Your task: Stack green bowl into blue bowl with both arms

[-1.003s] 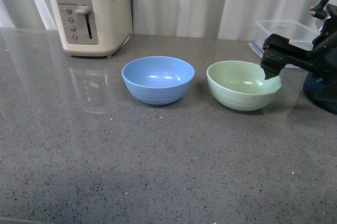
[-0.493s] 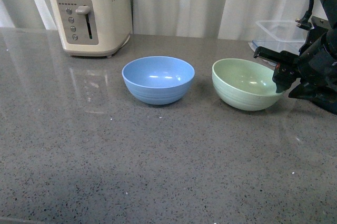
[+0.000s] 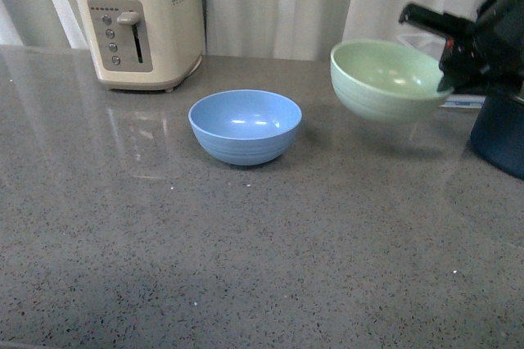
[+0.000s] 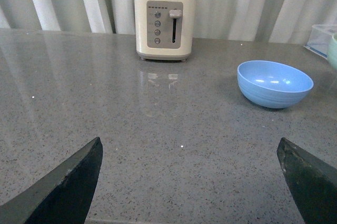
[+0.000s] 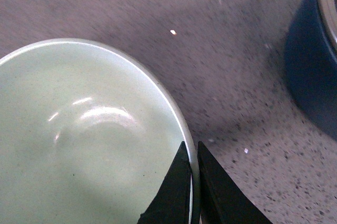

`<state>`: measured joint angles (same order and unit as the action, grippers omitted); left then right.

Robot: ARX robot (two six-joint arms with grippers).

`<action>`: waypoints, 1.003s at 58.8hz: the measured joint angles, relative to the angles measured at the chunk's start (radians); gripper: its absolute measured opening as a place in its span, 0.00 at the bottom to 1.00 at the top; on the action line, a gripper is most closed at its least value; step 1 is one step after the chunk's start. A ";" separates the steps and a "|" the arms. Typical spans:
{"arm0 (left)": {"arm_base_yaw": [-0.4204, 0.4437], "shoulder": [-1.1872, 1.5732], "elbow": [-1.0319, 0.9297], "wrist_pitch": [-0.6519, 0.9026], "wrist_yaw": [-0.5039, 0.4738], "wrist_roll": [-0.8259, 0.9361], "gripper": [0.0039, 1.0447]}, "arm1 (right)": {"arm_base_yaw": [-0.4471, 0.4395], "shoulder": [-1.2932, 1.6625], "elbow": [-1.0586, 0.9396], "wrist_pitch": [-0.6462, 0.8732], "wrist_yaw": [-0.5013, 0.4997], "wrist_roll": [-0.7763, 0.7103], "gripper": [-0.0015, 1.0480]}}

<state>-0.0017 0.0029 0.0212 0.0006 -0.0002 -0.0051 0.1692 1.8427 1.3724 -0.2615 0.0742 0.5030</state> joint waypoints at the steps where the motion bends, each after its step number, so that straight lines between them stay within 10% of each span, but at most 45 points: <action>1: 0.000 0.000 0.000 0.000 0.000 0.000 0.94 | 0.004 -0.003 0.007 0.000 -0.002 -0.001 0.01; 25: 0.000 0.000 0.000 0.000 0.000 0.000 0.94 | 0.246 0.117 0.300 -0.043 -0.011 -0.066 0.01; 48: 0.000 0.000 0.000 0.000 0.000 0.000 0.94 | 0.272 0.274 0.347 -0.087 0.038 -0.102 0.01; 59: 0.000 0.000 0.000 0.000 0.000 0.000 0.94 | 0.262 0.243 0.344 -0.065 -0.006 -0.079 0.27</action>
<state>-0.0017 0.0032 0.0212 0.0006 -0.0002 -0.0051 0.4313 2.0857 1.7168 -0.3264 0.0677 0.4236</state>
